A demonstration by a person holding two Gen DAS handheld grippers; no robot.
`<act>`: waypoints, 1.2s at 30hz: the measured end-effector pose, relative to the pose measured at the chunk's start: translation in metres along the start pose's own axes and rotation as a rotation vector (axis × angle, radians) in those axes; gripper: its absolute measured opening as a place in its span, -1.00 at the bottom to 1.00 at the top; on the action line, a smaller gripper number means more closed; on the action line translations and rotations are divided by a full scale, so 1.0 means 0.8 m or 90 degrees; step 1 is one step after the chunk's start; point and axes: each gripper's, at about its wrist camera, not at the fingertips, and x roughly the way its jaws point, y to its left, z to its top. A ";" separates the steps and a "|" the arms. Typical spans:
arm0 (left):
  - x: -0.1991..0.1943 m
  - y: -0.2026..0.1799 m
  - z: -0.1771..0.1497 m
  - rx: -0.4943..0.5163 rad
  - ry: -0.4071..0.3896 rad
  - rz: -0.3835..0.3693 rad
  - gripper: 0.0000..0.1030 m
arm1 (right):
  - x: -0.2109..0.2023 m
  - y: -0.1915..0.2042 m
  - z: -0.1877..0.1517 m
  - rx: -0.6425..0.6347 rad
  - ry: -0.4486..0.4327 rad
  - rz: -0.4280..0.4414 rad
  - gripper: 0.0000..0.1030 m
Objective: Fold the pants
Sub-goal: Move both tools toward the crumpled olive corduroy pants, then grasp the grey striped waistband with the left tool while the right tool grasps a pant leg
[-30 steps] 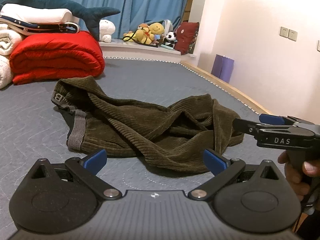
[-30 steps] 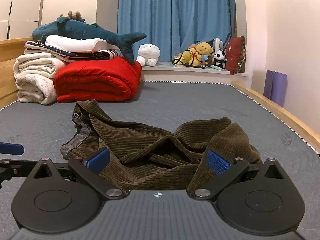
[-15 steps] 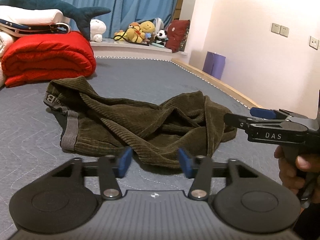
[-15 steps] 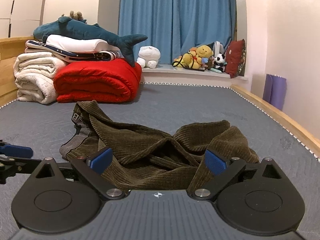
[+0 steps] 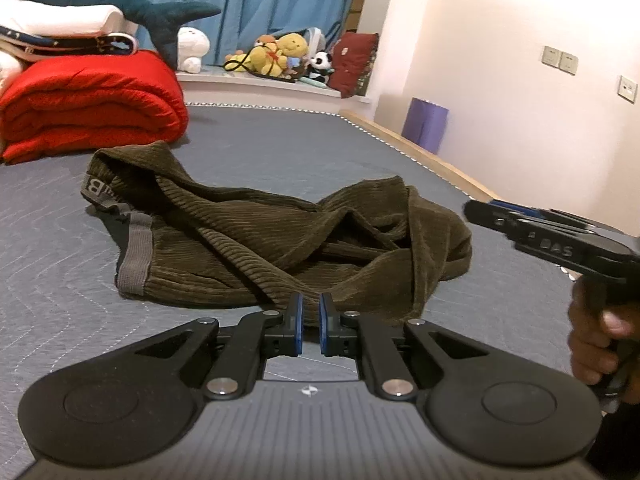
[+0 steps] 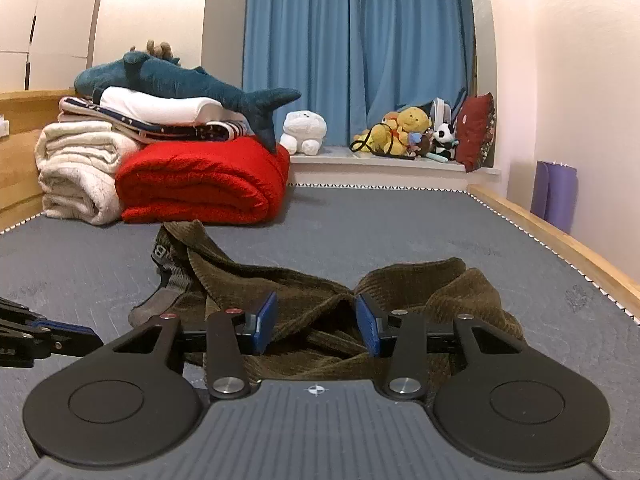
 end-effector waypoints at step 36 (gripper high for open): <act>0.140 0.200 0.013 -0.223 0.049 0.219 -0.23 | -0.011 -0.050 0.035 0.139 -0.017 -0.001 -0.33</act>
